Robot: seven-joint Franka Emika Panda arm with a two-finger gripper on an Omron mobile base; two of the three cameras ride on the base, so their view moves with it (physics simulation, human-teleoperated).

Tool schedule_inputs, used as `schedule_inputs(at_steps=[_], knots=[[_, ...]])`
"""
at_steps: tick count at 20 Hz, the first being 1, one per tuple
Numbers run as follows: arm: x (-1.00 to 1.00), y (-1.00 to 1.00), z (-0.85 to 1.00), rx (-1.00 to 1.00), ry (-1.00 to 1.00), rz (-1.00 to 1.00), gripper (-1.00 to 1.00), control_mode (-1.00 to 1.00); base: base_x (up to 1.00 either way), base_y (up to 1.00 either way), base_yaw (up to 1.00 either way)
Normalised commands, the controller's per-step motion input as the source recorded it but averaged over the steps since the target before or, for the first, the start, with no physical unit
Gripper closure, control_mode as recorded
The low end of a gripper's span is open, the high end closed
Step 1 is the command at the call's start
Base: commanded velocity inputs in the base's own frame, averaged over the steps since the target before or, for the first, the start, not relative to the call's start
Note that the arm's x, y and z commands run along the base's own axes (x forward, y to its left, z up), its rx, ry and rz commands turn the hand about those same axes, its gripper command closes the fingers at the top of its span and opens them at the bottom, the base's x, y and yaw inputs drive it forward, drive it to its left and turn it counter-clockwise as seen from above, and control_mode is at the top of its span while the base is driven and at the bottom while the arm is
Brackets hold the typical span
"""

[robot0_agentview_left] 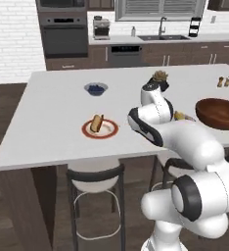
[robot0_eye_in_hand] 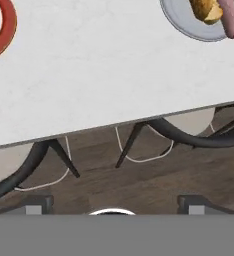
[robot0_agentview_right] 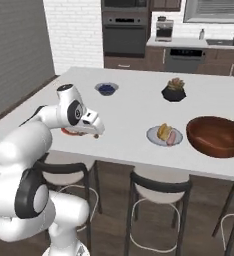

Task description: Place one bun and one sausage from the bowl on each plate.

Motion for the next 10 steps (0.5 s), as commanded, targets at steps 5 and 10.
schedule_inputs(at_steps=[5, 10], knots=[[0.00, 0.00, 0.00, 0.00, 0.00, 0.00, -1.00, 1.00, -0.09, -1.00, 0.00], [0.00, 0.00, 0.00, 0.00, 0.00, 0.00, -1.00, 1.00, 0.27, -1.00, 0.04]])
